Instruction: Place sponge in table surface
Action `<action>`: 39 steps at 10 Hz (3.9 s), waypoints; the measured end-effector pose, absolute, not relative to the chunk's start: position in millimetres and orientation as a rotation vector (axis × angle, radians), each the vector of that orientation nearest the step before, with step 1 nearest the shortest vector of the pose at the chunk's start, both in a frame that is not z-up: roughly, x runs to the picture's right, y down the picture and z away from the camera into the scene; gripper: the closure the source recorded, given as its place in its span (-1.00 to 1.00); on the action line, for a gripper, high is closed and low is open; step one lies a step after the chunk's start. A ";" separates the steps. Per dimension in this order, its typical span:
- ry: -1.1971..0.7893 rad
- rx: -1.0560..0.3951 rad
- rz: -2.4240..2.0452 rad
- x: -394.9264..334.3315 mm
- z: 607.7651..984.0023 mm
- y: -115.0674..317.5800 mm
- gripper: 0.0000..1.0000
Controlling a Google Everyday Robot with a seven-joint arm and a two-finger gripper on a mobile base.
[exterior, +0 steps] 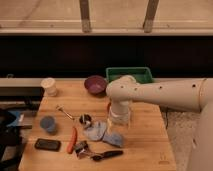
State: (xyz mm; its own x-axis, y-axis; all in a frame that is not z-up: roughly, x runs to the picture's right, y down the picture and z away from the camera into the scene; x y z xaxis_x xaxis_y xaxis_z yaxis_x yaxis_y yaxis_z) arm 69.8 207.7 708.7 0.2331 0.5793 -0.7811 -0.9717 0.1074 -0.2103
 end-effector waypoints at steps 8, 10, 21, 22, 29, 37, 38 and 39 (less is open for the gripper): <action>0.615 -0.845 1.134 34.7 739.5 219.2 -0.30; 0.629 -0.852 1.115 33.7 750.2 228.7 -0.30; 0.744 -0.864 1.068 44.6 786.0 256.2 -0.22; 0.744 -0.864 1.068 44.6 785.6 255.8 -0.03; 0.717 -0.884 1.127 60.3 782.9 255.0 1.00; 0.666 -0.830 1.200 78.1 768.9 224.6 1.00; 0.658 -0.827 1.204 78.6 767.3 221.5 1.00; 0.654 -0.825 1.210 79.9 766.5 220.0 1.00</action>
